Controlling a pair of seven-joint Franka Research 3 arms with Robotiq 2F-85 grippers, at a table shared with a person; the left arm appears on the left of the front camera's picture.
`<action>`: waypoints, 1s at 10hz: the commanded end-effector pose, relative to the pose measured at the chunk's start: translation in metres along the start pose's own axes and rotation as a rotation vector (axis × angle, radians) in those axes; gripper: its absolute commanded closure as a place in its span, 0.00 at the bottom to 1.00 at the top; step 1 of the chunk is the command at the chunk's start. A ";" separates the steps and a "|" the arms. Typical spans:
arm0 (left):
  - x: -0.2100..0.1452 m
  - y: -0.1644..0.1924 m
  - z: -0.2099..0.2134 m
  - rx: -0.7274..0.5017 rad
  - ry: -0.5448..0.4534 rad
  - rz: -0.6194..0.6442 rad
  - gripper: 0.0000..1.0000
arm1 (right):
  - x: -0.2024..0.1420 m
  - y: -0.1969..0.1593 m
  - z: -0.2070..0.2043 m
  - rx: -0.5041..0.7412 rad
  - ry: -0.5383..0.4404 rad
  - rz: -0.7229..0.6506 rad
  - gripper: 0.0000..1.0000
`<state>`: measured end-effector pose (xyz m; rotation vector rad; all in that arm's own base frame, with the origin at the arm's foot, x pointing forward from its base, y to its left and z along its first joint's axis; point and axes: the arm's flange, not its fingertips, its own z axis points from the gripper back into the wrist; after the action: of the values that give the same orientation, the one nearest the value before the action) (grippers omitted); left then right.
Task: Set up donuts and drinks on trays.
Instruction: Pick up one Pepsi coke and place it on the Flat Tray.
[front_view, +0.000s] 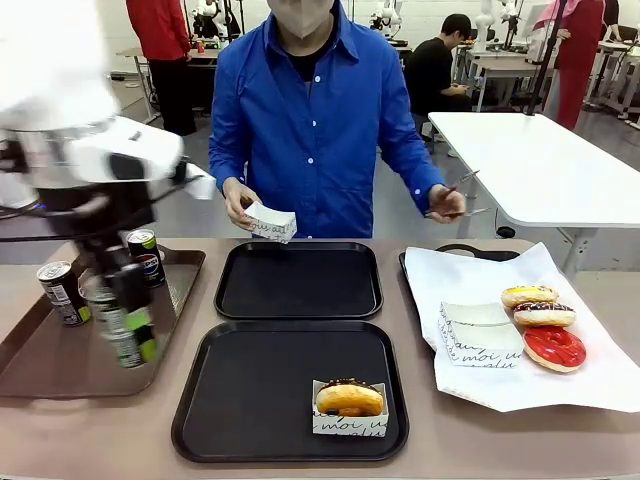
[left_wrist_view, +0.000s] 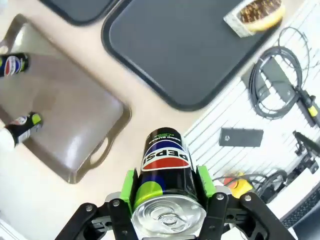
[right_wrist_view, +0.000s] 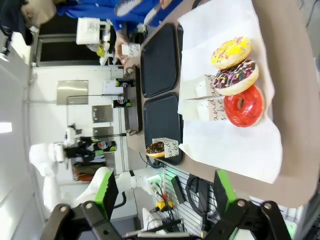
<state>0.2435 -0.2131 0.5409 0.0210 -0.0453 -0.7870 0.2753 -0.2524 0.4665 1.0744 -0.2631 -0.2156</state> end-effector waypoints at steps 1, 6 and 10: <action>-0.022 -0.010 0.004 0.026 -0.058 -0.047 0.42 | -0.001 0.000 0.000 0.005 0.004 0.001 0.00; -0.032 -0.009 0.012 0.024 -0.049 -0.022 0.42 | -0.001 0.000 0.000 0.005 0.004 0.001 0.00; -0.032 -0.009 0.012 0.024 -0.049 -0.022 0.42 | -0.001 0.000 0.000 0.005 0.004 0.001 0.00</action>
<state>0.2148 -0.1974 0.5498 0.0259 -0.1009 -0.8088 0.2753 -0.2524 0.4665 1.0744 -0.2632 -0.2157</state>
